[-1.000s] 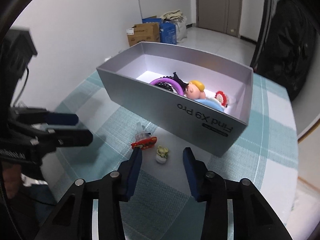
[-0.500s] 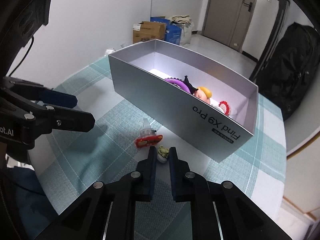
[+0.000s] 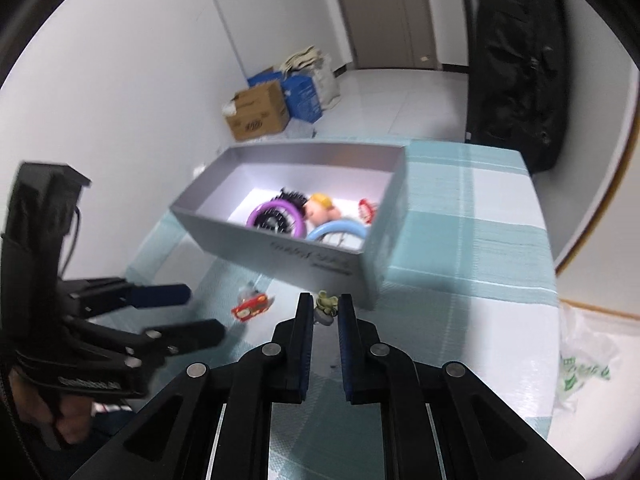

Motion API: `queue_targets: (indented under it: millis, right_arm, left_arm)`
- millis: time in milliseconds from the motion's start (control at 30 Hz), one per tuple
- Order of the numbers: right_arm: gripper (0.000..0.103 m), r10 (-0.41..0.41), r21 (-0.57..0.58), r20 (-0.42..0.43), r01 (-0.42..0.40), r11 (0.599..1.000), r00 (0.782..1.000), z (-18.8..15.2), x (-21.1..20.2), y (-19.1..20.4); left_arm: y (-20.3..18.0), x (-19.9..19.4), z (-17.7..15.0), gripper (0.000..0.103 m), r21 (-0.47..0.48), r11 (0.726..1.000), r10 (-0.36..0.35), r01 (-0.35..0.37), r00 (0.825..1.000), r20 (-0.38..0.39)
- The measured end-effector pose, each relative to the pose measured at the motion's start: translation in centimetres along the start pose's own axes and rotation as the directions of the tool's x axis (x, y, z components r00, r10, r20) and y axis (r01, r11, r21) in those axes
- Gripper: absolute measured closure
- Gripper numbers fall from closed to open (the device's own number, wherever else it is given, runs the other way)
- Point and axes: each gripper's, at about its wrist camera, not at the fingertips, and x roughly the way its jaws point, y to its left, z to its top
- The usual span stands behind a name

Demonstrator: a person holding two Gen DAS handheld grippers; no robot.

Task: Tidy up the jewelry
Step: 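Grasp the small green-yellow charm with the right tool, then grasp the clear-red pacifier with the left tool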

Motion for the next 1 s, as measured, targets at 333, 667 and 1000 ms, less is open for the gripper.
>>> queue_targets:
  millis: [333,667,1000]
  right_arm:
    - [0.092,0.028,0.050,0.052,-0.031,0.998,0.998,-0.1,-2.3,-1.5]
    - [0.092,0.058,0.082,0.087,-0.065,0.995,0.994,0.1,-3.7,-2.5]
    - [0.092,0.051,0.107,0.088,-0.061,0.992,0.995,0.1,-3.8,-3.1]
  left_arm:
    - [-0.9,1.4,1.1,0.041,0.003,1.000,-0.011,0.011,1.000,-0.002]
    - [-2.1,1.5,0.9,0.057,0.060,0.997,0.049,-0.049,0.999,0.014]
    - [-3.0,1.8,0.8,0.085,0.089,0.995,0.049,-0.050,0.999,0.009]
